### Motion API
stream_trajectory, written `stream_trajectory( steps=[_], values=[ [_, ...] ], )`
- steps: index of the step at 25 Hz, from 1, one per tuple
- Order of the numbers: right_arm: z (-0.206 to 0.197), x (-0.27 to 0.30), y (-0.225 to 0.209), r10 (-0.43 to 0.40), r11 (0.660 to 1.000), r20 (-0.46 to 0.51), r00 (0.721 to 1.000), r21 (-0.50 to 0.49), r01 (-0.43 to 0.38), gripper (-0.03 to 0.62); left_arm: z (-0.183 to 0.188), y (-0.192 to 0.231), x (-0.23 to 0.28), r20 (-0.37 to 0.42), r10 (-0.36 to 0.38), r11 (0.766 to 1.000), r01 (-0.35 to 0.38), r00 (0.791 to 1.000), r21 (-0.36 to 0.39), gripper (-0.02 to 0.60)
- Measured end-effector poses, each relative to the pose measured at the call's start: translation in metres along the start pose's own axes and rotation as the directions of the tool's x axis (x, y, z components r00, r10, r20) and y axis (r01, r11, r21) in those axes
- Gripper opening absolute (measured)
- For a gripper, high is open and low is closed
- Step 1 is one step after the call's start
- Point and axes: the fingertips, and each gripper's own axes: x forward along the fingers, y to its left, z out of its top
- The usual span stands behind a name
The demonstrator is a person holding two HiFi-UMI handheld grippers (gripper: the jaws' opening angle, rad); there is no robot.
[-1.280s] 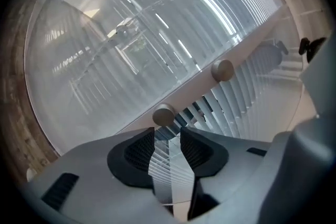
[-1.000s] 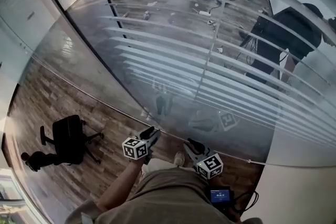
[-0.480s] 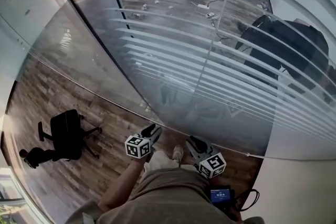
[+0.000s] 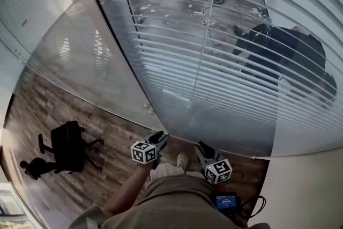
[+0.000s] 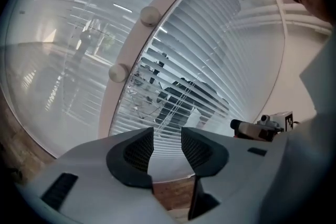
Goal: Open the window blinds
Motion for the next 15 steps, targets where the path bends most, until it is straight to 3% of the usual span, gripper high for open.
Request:
stream_trajectory(
  steps=[8, 12, 15],
  values=[
    [0.009, -0.035, 0.053, -0.066, 0.998, 0.024, 0.998, -0.003, 0.066, 0.103, -0.013, -0.041, -0.06, -0.005, -0.05, 0.997, 0.05, 0.999, 0.061, 0.158],
    [-0.001, -0.054, 0.098, -0.054, 0.998, 0.02, 0.998, -0.033, 0.055, 0.103, -0.035, -0.06, -0.106, 0.008, -0.069, 0.992, 0.068, 0.998, 0.104, 0.158],
    [-0.024, -0.069, 0.14, -0.059, 0.998, 0.0, 0.998, -0.033, 0.059, 0.103, -0.072, -0.067, -0.152, -0.001, -0.069, 0.987, 0.068, 0.998, 0.146, 0.158]
  ],
)
